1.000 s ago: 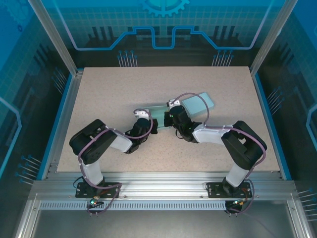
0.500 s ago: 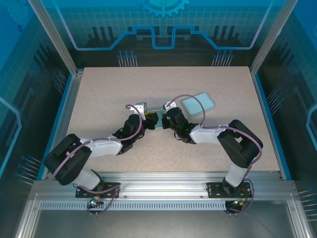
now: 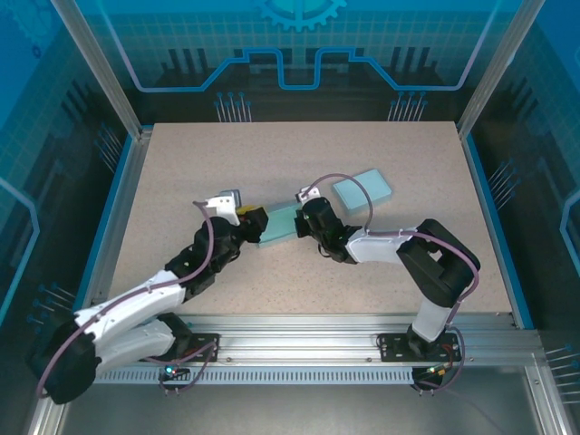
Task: Fold the paper box
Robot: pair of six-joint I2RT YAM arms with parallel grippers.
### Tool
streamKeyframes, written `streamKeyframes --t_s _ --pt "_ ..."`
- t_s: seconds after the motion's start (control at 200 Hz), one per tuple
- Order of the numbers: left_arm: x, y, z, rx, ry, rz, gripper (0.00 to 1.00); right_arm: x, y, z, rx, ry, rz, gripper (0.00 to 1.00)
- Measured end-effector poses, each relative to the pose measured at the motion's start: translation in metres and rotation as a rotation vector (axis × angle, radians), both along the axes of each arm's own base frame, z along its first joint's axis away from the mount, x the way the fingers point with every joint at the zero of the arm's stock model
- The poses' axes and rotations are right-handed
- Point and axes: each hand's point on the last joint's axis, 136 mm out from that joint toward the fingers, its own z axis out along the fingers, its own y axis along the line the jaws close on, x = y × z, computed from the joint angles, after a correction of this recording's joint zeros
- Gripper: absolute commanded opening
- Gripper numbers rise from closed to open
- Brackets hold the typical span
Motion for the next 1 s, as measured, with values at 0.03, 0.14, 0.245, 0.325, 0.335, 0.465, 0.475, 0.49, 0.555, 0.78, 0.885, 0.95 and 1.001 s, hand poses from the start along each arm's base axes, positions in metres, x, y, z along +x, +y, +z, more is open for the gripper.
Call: streamKeyframes --t_s 0.03,0.14,0.245,0.325,0.335,0.465,0.475,0.49,0.555,0.78,0.885,0.95,1.001 --pt "-0.002 0.005 -0.001 0.033 0.021 0.008 0.46 0.000 0.000 0.000 -0.003 0.001 0.000 0.02" --pt "-0.002 0.026 -0.004 0.147 0.096 0.017 0.46 -0.001 0.000 -0.001 -0.009 0.006 0.001 0.02" --pt "-0.005 0.042 -0.016 0.229 0.182 -0.009 0.50 -0.002 -0.001 -0.002 -0.016 0.010 0.003 0.02" --pt "-0.011 0.047 -0.035 0.296 0.257 -0.047 0.59 -0.003 -0.001 -0.002 -0.020 0.013 0.003 0.02" --pt "-0.013 0.047 -0.037 0.300 0.267 -0.053 0.60 -0.003 -0.001 -0.002 -0.020 0.014 0.004 0.02" --pt "-0.023 0.046 -0.071 0.396 0.377 -0.140 0.61 -0.004 -0.002 -0.001 -0.028 0.018 0.006 0.02" --pt "-0.024 0.045 -0.073 0.403 0.385 -0.149 0.61 -0.004 -0.002 -0.001 -0.028 0.018 0.006 0.02" --pt "-0.025 0.045 -0.076 0.412 0.394 -0.157 0.61 -0.004 -0.002 -0.001 -0.029 0.018 0.007 0.02" --pt "-0.028 0.044 -0.090 0.451 0.433 -0.193 0.61 -0.005 -0.002 -0.001 -0.033 0.019 0.009 0.02" --pt "-0.009 0.055 -0.106 0.515 0.440 -0.143 0.50 -0.005 0.001 0.002 -0.047 0.029 0.017 0.02" --pt "0.011 0.058 -0.097 0.491 0.376 -0.093 0.49 -0.005 0.001 0.001 -0.052 0.031 0.018 0.02" --pt "0.020 0.058 -0.096 0.482 0.356 -0.079 0.48 -0.005 0.001 0.002 -0.054 0.033 0.019 0.02" --pt "0.025 0.056 -0.100 0.482 0.358 -0.077 0.47 -0.005 0.002 0.002 -0.056 0.034 0.020 0.02"
